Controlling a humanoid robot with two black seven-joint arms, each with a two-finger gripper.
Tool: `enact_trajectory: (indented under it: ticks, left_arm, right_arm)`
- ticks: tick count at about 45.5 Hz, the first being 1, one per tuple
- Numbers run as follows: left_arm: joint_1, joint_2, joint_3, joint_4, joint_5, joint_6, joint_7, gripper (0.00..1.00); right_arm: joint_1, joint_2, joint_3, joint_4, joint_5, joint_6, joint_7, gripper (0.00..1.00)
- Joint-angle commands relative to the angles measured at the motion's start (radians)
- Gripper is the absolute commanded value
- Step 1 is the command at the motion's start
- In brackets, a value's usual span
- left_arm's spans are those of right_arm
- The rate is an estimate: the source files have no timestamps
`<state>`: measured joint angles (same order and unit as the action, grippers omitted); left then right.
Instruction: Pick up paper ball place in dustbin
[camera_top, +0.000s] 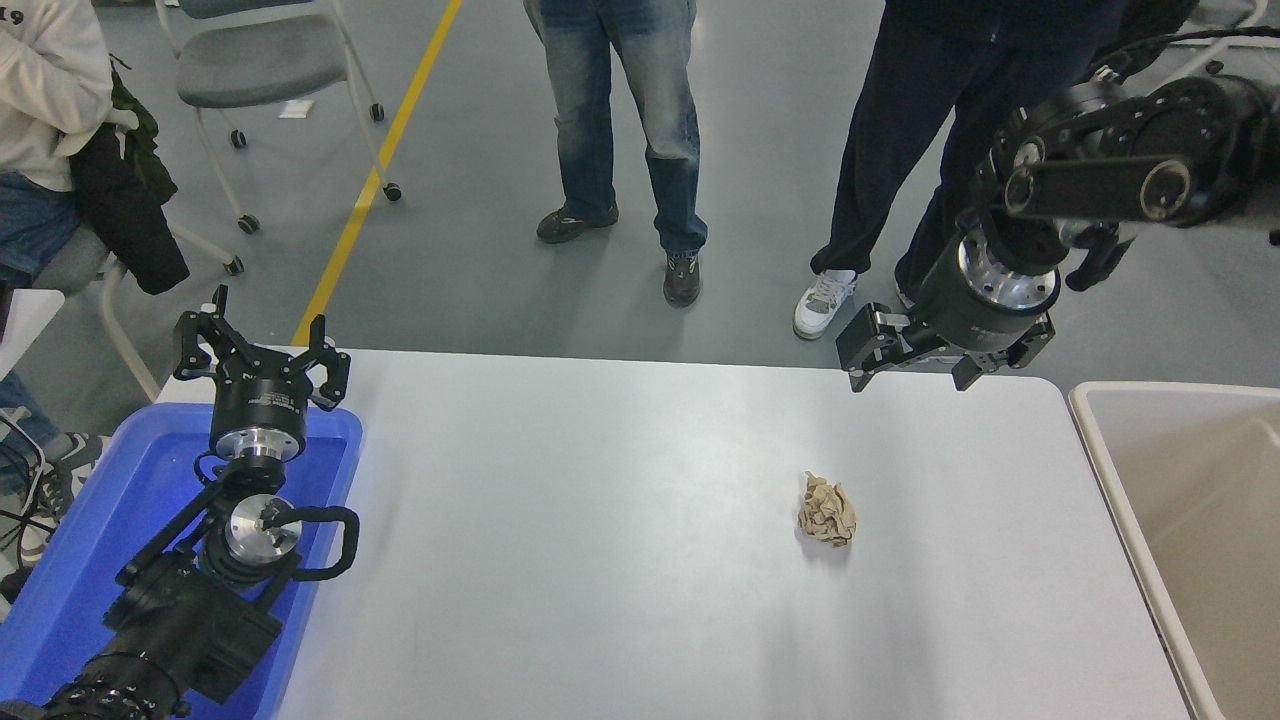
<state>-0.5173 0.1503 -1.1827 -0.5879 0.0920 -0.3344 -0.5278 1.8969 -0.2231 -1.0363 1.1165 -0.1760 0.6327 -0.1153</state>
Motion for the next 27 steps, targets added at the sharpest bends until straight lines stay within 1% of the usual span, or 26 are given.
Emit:
enact_trajectory:
  ticks: [1, 14, 22, 27]
  left_arm:
    - [0.000, 0.000, 0.000, 0.000, 0.000, 0.000, 0.000, 0.99]
    - [-0.001, 0.000, 0.000, 0.000, 0.000, 0.000, 0.000, 0.99]
    - [0.000, 0.000, 0.000, 0.000, 0.000, 0.000, 0.000, 0.99]
    - [0.000, 0.000, 0.000, 0.000, 0.000, 0.000, 0.000, 0.99]
  right_arm:
    - [-0.169, 0.060, 0.039, -0.098, -0.049, -0.120, 0.000, 1.00]
    - [-0.335, 0.142, 0.061, -0.201, -0.056, -0.248, 0.000, 1.00]
    - [-0.415, 0.191, 0.067, -0.250, -0.056, -0.295, 0.000, 1.00]
    - [-0.484, 0.202, 0.078, -0.302, -0.057, -0.355, 0.000, 1.00]
